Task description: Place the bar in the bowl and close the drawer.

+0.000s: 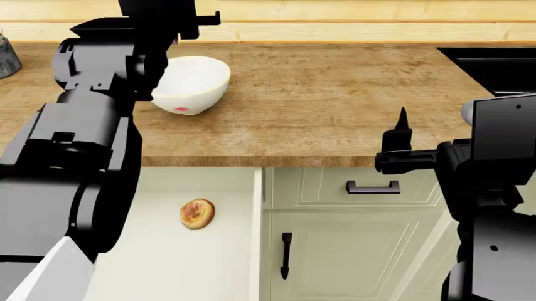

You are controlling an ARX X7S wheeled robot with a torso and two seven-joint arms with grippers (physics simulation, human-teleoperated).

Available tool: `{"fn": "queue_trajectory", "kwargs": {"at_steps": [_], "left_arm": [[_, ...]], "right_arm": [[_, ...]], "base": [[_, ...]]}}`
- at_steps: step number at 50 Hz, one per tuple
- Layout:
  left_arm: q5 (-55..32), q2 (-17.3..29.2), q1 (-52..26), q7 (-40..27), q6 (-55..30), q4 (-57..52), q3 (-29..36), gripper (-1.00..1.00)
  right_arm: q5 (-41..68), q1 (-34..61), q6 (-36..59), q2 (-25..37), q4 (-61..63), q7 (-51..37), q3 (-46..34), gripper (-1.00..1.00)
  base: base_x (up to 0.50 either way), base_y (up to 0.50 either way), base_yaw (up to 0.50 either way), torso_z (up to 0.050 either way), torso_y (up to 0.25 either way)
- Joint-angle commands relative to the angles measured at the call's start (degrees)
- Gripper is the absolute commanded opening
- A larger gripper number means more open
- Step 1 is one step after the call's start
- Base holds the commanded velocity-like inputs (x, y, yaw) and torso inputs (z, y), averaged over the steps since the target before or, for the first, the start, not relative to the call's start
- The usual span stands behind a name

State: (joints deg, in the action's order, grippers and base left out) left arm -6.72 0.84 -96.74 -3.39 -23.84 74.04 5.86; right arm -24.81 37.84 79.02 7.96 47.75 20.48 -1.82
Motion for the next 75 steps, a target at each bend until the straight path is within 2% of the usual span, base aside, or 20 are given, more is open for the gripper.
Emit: {"fn": "queue_trajectory", "kwargs": {"at_steps": [1,12,27,36,63,75], "left_arm": [[-1.11,-0.8,1.61,-1.63,-0.23,0.95,0.65,-1.0],[-0.84,-0.8,2.05,-2.53,-0.71,0.95,1.82,-1.0],[4.62,-0.58,-2.29,-1.99,-0.58,0.95,-2.3,-1.0],[6.03,-0.29,-3.35,-1.67,-0.31,0.95,-2.62,-1.0],[5.96,0.05,-2.99,-1.7,0.28,0.95,-2.78,-1.0],[6.33,0.33,-3.91,-1.68,1.98,0.95,-3.6,-1.0]], "right_arm": [[0.25,-0.94,-0.39,0.0,0.27,-0.08,0.68,1.0],[0.56,-1.85,-0.96,-0.19,0.38,-0.23,1.28,1.0],[0.59,-1.22,0.39,-0.06,1.33,-0.12,0.87,1.0],[0.57,-0.48,1.6,0.13,2.27,0.25,0.87,1.0],[1.31,-1.89,-0.28,-0.59,1.47,-0.12,2.16,1.0],[1.77,-2.68,-1.07,-0.88,1.22,-0.31,2.82,1.0]], "base": [[0.0,0.0,0.0,0.0,0.0],[0.0,0.0,0.0,0.0,0.0],[0.0,0.0,0.0,0.0,0.001],[0.0,0.0,0.0,0.0,0.0],[0.0,0.0,0.0,0.001,-0.243],[0.0,0.0,0.0,0.0,0.0]]}}
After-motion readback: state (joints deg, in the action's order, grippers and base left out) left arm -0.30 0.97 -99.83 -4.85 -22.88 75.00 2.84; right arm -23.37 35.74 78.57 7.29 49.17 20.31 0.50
